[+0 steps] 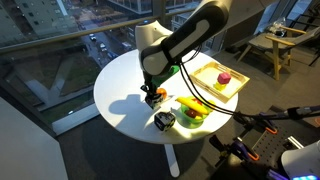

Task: Move a black and white cube from the table to the tray

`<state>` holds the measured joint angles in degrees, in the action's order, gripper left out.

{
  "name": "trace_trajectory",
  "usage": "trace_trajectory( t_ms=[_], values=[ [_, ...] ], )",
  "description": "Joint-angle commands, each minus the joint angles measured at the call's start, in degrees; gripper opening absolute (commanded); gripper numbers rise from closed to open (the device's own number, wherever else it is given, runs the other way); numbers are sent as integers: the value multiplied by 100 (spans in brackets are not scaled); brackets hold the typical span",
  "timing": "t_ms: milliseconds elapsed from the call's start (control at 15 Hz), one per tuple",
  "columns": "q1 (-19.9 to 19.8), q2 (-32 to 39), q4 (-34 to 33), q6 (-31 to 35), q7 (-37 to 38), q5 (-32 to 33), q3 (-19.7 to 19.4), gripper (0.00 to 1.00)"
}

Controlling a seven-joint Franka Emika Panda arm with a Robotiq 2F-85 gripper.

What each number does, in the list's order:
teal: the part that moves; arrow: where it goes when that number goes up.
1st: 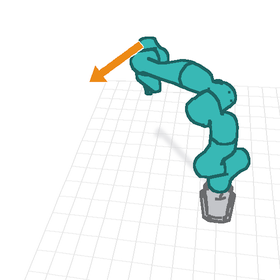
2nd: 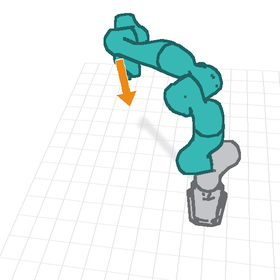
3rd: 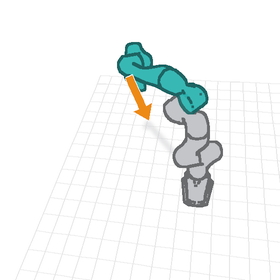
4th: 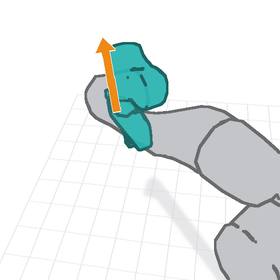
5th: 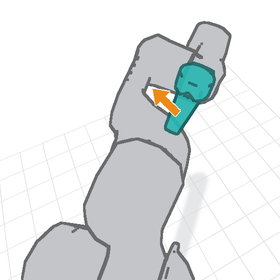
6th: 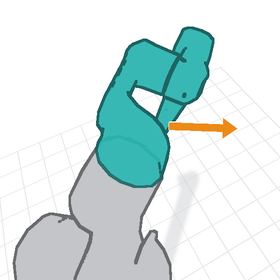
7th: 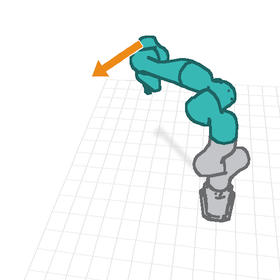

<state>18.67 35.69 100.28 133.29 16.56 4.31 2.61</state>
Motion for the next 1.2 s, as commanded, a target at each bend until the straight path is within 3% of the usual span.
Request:
trace_trajectory(
  t_ms=[0, 1133],
  values=[
    [-137, -339, 9, -313, -179, 52, 49, 5],
    [-887, -1709, 840, -645, 66, -129, -101, 5]
  ],
)
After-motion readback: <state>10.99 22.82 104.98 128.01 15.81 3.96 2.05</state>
